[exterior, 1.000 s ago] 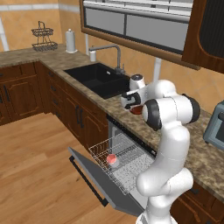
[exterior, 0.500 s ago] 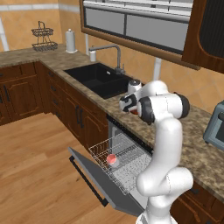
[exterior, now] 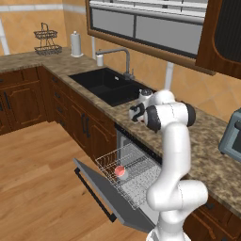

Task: Pick up the cup and bowl from the counter, place them in the dishwasher, and close the dishwasher door.

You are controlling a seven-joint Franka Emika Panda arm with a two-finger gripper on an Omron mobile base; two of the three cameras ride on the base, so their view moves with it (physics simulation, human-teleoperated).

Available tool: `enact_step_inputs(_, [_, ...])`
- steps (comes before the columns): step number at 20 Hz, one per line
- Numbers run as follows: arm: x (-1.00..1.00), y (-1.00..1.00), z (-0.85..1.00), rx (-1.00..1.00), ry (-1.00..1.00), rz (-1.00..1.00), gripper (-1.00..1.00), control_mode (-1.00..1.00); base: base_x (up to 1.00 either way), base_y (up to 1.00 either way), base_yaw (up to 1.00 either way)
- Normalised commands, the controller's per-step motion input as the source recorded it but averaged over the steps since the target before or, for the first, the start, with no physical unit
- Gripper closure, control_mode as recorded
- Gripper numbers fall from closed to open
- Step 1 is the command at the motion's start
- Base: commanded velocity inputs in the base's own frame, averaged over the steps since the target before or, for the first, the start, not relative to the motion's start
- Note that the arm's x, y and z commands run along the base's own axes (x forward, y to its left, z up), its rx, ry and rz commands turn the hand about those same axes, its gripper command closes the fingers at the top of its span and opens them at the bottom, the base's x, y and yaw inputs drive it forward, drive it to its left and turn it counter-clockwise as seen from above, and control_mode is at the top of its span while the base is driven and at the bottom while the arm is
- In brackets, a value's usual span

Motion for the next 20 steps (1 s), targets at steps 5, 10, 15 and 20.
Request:
enact_step_inputs(5, [0.17, -0.12, -0.34, 0.0, 0.0, 0.03, -1.0, -1.0, 0.0, 0.0, 0.0])
enact_step_inputs(10, [0.0, 0.0, -0.47, 0.0, 0.0, 0.0, 1.0, -1.0, 0.0, 0.0, 0.0])
enact_step_inputs(15, [0.04, 0.11, -0.34, 0.0, -0.01, -0.01, 1.0, -1.0, 0.0, 0.0, 0.0])
enact_step_inputs(20, [0.0, 0.05, 0.0, 0.0, -0.01, -0.01, 1.0, -1.0, 0.0, 0.0, 0.0])
